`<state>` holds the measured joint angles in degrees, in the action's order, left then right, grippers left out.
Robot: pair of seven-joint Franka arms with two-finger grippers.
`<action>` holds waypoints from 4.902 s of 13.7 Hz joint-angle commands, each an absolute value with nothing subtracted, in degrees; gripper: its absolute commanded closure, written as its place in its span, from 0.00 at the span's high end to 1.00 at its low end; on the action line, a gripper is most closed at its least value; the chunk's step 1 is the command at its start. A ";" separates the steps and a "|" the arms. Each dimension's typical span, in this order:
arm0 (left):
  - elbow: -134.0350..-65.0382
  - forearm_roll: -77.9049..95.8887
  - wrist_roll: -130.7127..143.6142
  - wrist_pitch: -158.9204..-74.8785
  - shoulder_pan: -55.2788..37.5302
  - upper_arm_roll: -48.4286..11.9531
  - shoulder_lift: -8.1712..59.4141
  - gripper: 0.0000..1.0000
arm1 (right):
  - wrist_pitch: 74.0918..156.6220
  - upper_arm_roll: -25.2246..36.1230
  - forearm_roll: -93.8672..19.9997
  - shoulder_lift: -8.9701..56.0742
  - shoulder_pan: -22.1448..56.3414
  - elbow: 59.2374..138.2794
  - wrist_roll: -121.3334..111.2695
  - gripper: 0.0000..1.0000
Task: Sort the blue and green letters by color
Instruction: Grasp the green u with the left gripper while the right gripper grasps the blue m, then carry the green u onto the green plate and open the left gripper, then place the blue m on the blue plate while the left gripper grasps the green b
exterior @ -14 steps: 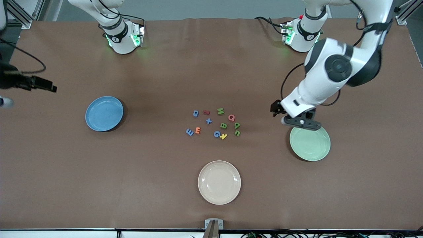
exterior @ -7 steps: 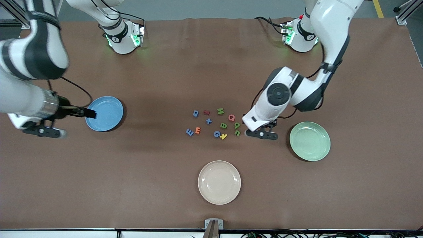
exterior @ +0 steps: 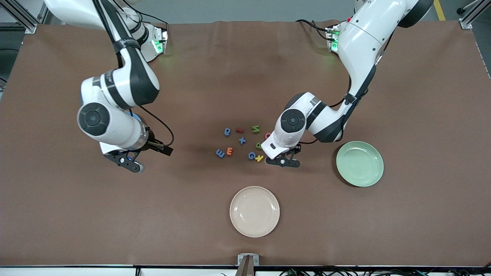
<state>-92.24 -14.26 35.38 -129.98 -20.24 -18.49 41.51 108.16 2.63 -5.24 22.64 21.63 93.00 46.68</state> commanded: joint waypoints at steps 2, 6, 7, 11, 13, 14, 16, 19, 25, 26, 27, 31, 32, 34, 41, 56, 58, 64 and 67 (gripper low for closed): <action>-90.79 -18.97 39.90 -130.60 -21.53 -18.02 44.11 0.59 | 113.37 3.25 -5.80 25.92 25.65 92.90 53.59 1.00; -90.79 -20.04 40.08 -133.59 -21.97 -17.93 46.14 0.58 | 119.61 3.25 -5.80 29.61 30.40 92.90 61.96 0.94; -90.70 -20.04 40.08 -134.12 -21.97 -17.93 46.32 0.57 | 121.01 3.25 -5.89 30.40 31.19 92.90 63.53 0.89; -90.79 -20.04 39.99 -134.21 -21.54 -17.93 46.23 0.43 | 125.15 3.16 -7.02 34.70 33.39 92.64 65.39 0.69; -91.05 -20.13 40.08 -134.21 -21.27 -17.93 46.14 0.15 | 128.48 3.16 -7.82 36.99 34.45 92.46 65.65 0.69; -91.05 -20.04 40.08 -134.21 -21.18 -17.93 46.06 0.03 | 129.37 3.16 -7.91 38.05 35.15 92.37 65.74 0.69; -91.05 -20.13 39.64 -134.12 -20.13 -17.93 45.44 0.00 | 130.95 3.16 -8.00 39.46 35.68 92.29 65.66 0.69; -92.37 -20.22 39.46 -133.59 -16.18 -18.02 41.59 0.00 | 132.18 3.16 -8.00 41.30 35.95 91.67 65.65 0.69; -100.10 -20.30 27.54 -130.96 -2.58 -18.45 31.99 0.00 | 135.35 3.16 -7.91 43.94 37.44 91.32 65.65 0.69; -100.63 -20.30 25.77 -130.96 -0.55 -18.54 31.91 0.00 | 135.44 3.16 -7.82 44.12 37.62 91.32 65.65 0.69; -100.72 -20.30 24.19 -130.96 1.30 -18.54 32.08 0.00 | 135.44 3.16 -7.82 44.38 37.62 91.32 65.57 0.69; -101.95 -20.30 17.94 -130.96 7.63 -18.54 33.22 0.00 | 135.35 3.25 -7.74 44.47 38.05 91.23 65.48 0.69; -102.65 -20.30 17.06 -131.04 8.86 -18.54 33.22 0.01 | 135.35 3.16 -7.73 44.47 38.06 91.23 65.48 0.68; -104.23 -20.30 15.13 -131.04 11.06 -18.54 33.22 0.02 | 135.26 3.16 -7.82 44.47 38.06 91.23 65.39 0.56; -105.82 -20.04 15.99 -130.70 11.78 -20.47 31.38 1.00 | 134.39 3.25 -7.12 43.95 37.80 90.79 63.55 0.05; -99.58 -20.21 68.44 -132.35 -3.50 -31.29 37.26 0.99 | 110.82 3.87 -6.68 16.28 14.60 108.60 16.11 0.03; -99.58 -20.21 74.33 -134.73 -5.96 -30.77 38.84 0.97 | 114.24 3.95 -5.02 11.89 11.10 115.63 9.53 0.03; -99.67 -20.83 92.36 -135.00 -11.24 -27.78 39.99 0.85 | 131.99 3.96 -4.13 8.96 0.98 131.38 -6.76 0.03; -99.49 -20.83 93.86 -135.00 -13.53 -26.54 41.48 0.79 | 136.05 3.96 -4.13 10.19 -2.10 132.63 -9.31 0.04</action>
<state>-100.49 -19.26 91.58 -134.96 -11.86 -27.52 40.23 134.29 4.97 -4.68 11.29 0.27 130.87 -7.71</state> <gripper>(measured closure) 0.185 0.599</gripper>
